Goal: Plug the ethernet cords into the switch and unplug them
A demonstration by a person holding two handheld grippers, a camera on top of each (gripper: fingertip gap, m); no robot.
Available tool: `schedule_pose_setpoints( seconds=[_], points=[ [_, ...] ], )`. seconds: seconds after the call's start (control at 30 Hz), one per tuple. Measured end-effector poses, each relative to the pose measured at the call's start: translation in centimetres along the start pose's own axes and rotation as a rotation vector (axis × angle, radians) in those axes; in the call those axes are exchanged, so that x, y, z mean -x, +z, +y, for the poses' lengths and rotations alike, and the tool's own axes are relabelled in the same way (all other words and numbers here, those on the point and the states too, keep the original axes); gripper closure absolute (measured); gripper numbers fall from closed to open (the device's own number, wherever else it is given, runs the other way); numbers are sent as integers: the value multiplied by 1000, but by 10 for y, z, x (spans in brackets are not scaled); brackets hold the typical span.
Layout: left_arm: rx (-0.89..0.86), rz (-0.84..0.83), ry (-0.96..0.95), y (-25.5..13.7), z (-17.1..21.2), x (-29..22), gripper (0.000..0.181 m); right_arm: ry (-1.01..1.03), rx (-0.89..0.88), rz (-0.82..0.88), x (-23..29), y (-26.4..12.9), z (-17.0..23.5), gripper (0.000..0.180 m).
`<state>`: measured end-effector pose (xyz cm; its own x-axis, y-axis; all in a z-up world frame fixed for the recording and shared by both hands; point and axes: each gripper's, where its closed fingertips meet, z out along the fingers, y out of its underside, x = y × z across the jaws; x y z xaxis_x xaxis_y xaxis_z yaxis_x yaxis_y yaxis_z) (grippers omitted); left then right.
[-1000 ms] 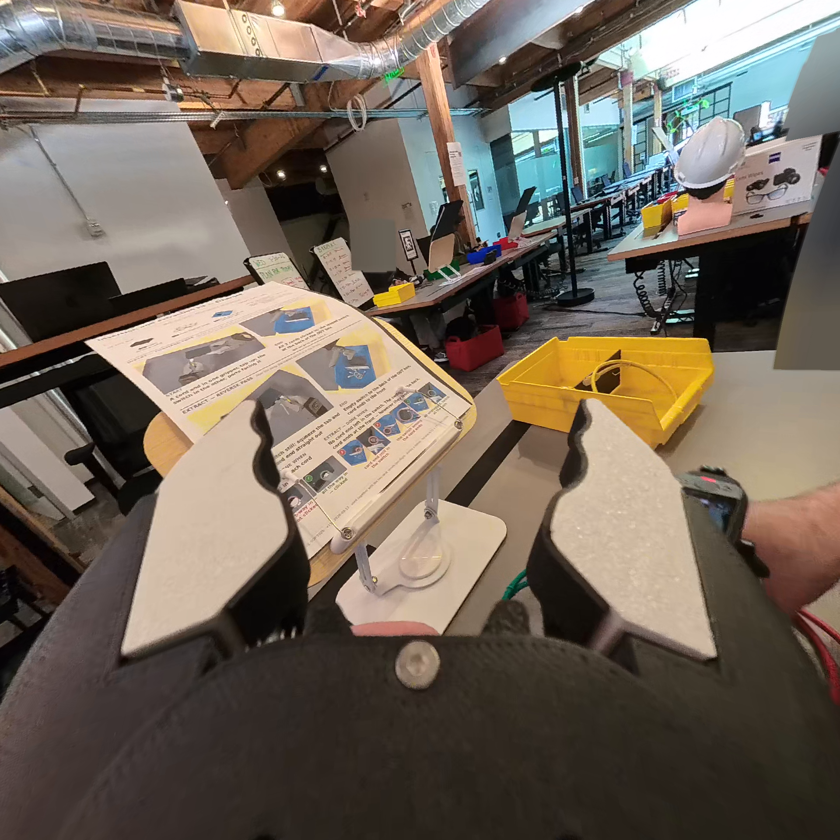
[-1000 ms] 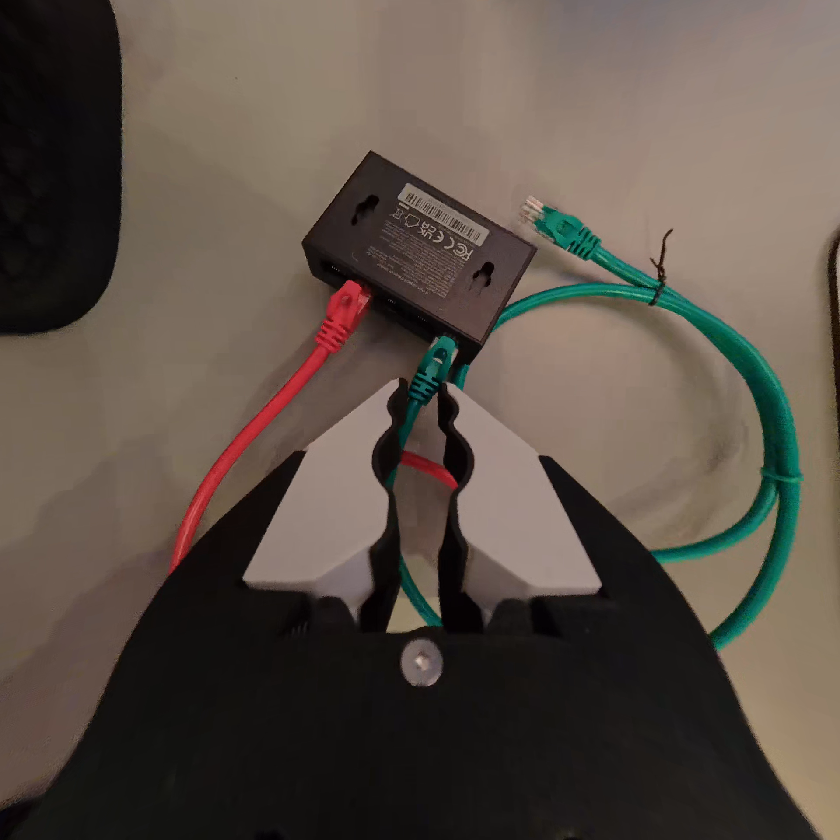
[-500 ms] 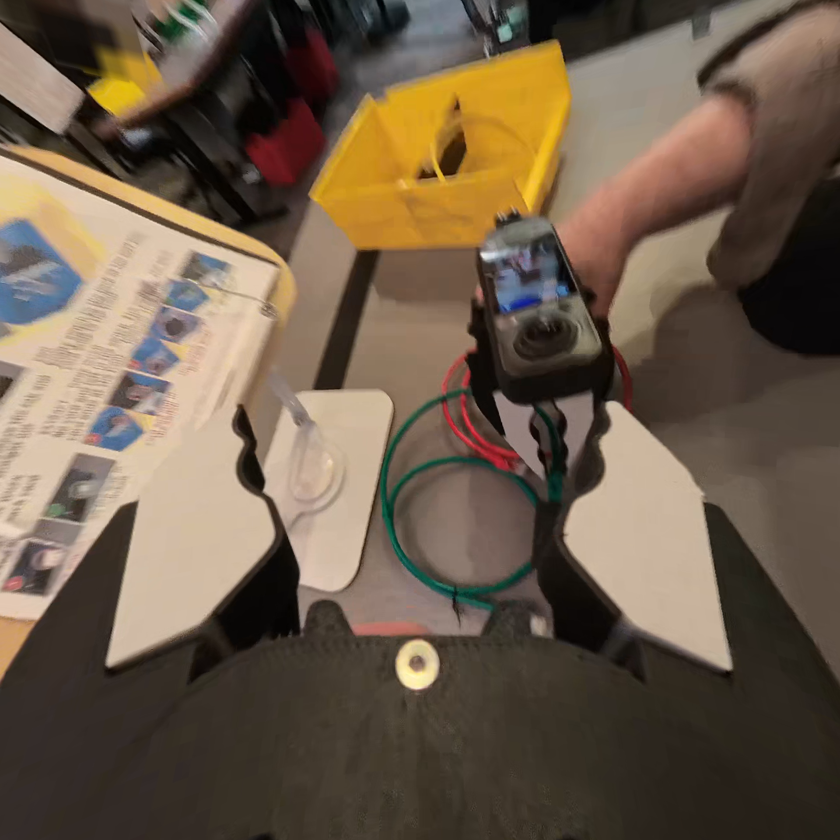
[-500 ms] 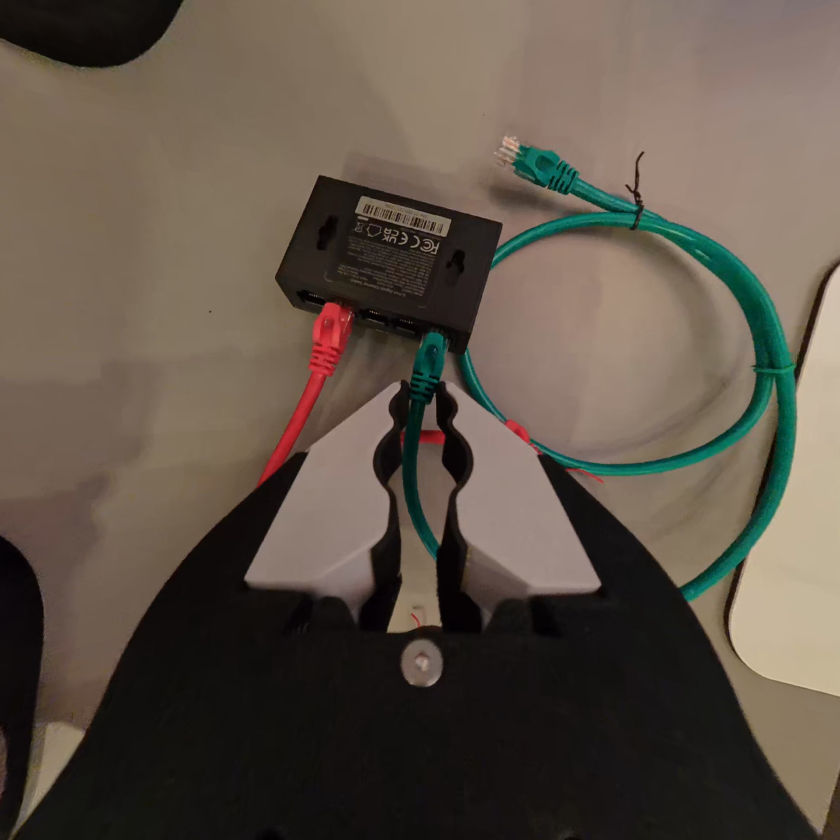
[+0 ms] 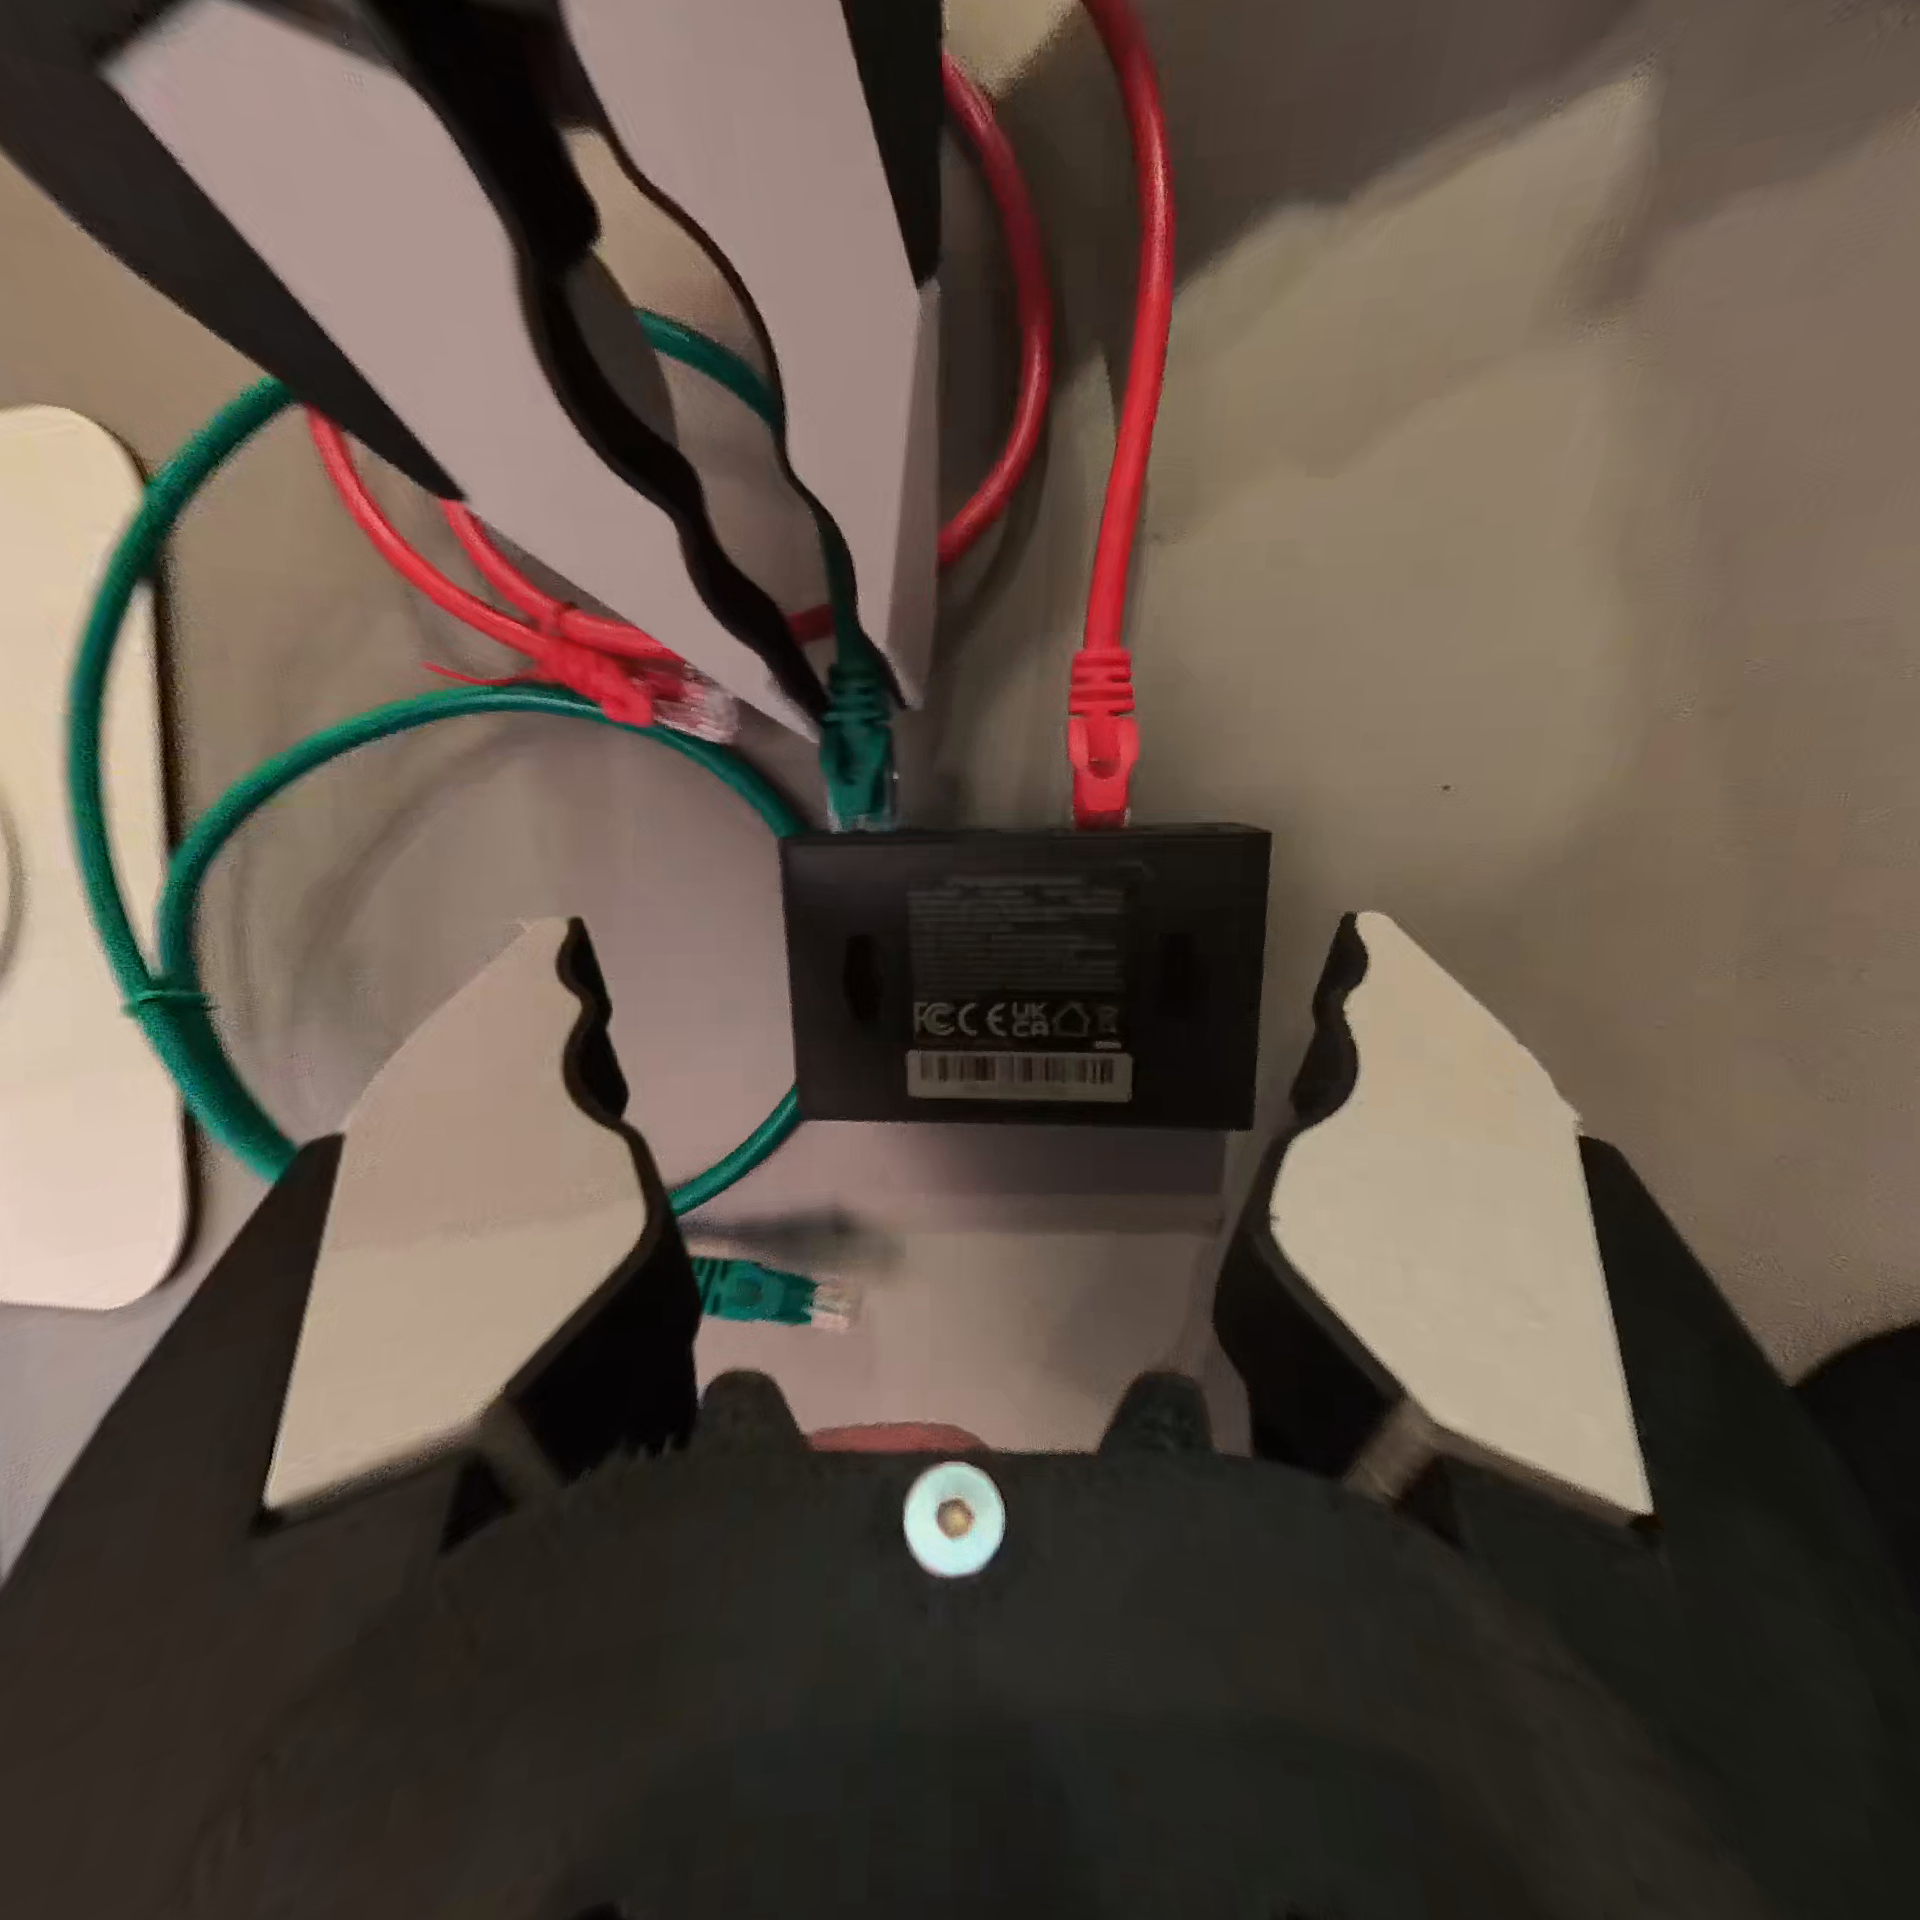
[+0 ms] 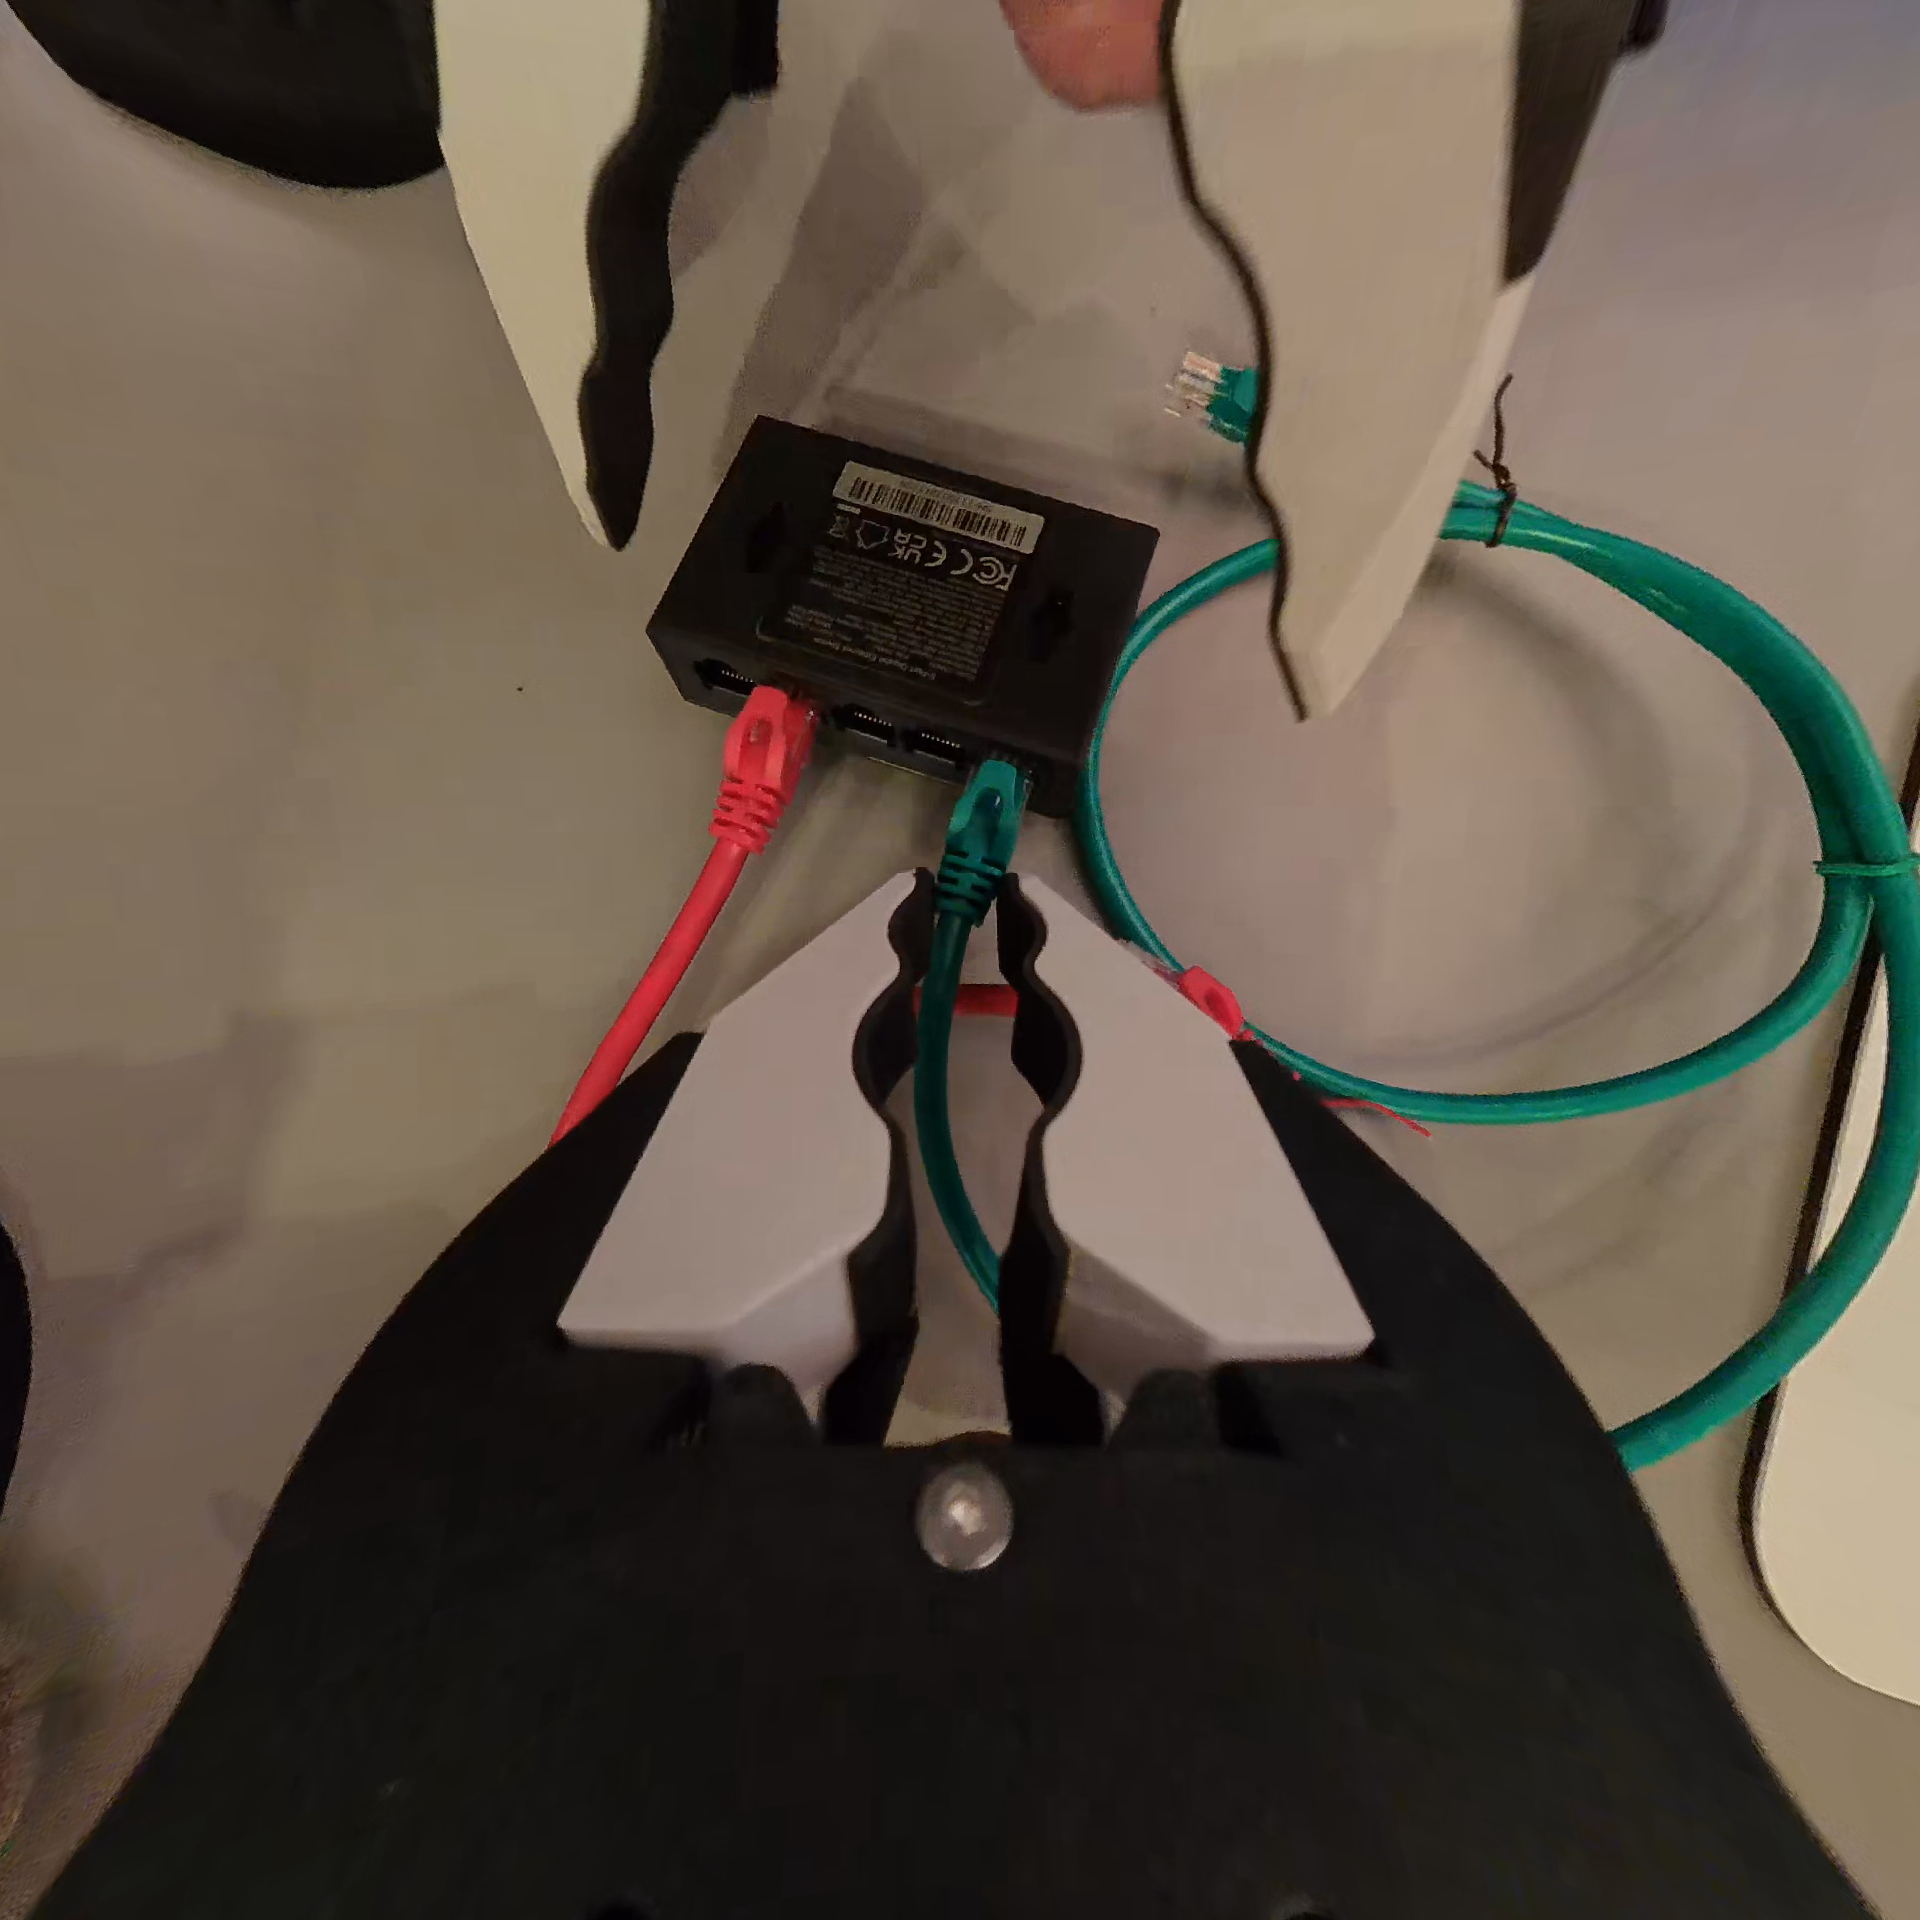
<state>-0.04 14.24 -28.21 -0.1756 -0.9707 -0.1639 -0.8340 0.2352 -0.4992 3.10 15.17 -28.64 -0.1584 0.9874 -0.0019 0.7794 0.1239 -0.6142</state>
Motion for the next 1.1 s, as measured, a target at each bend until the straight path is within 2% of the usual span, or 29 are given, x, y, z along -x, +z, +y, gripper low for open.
schedule_pose_setpoints(
  seconds=[0.03, 0.23, 0.33, 0.5, 0.63, 0.77, 0.93, 1.1],
  points=[
    [11, 9, 0, 5, 2, -2, 55, 0, -4, -2, 0, 0, 0, 170],
    [76, 79, 2, 27, 8, -13, 59, -5, -9, -10, 1, 1, -3, 170],
    [76, 132, -31, 29, 6, -18, 68, 0, -31, -15, 1, -1, -7, 170],
    [89, 150, -37, 29, 7, -19, 70, -4, -28, -15, 2, -1, -8, 170],
    [82, 151, -60, 28, 6, -17, 69, 23, -48, -12, 1, -5, -11, 171],
    [86, 141, -79, 31, 5, -17, 47, 51, -80, -15, 2, -9, -21, 171],
    [65, 145, -92, 30, -3, -17, 55, 92, -110, 1, -1, -14, -28, 171],
    [63, 113, -109, 29, -2, -11, 50, 154, -158, 11, -4, -20, -30, 171]
  ],
)
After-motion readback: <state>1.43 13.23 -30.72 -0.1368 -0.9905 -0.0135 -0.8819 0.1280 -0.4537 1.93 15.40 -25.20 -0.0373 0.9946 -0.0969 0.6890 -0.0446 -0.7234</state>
